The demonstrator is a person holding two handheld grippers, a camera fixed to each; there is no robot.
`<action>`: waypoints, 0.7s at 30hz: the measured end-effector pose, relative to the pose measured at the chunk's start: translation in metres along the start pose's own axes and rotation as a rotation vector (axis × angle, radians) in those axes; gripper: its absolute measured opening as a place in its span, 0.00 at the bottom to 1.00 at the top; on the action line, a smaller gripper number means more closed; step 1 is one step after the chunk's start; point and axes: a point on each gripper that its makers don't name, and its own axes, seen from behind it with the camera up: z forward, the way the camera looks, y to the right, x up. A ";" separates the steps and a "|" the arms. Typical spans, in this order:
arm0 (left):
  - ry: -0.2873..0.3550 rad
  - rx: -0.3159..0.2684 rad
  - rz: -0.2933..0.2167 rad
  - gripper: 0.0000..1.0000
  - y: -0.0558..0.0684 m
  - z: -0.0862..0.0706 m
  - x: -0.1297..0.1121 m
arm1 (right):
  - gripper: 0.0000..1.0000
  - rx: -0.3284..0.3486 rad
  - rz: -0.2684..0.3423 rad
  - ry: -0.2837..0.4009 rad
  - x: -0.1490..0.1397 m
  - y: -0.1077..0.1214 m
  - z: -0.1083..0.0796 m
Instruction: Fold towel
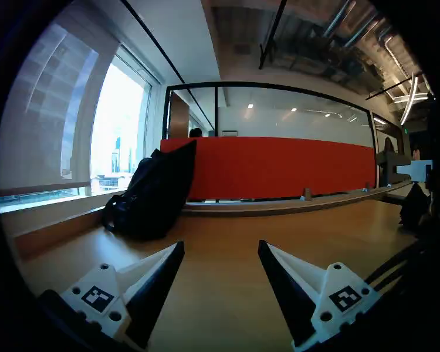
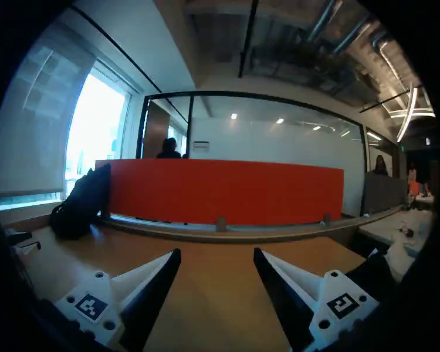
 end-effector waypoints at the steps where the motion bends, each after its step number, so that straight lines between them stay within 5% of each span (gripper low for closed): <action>1: 0.000 0.000 0.000 0.93 0.000 0.000 0.000 | 0.96 -0.001 0.005 -0.004 -0.005 0.002 0.000; 11: 0.000 0.000 0.000 0.94 -0.001 -0.001 0.000 | 0.96 -0.011 0.059 -0.036 -0.039 0.018 -0.006; 21: 0.000 0.000 0.000 0.93 -0.001 0.000 0.000 | 0.96 -0.035 0.084 -0.034 -0.044 0.036 -0.010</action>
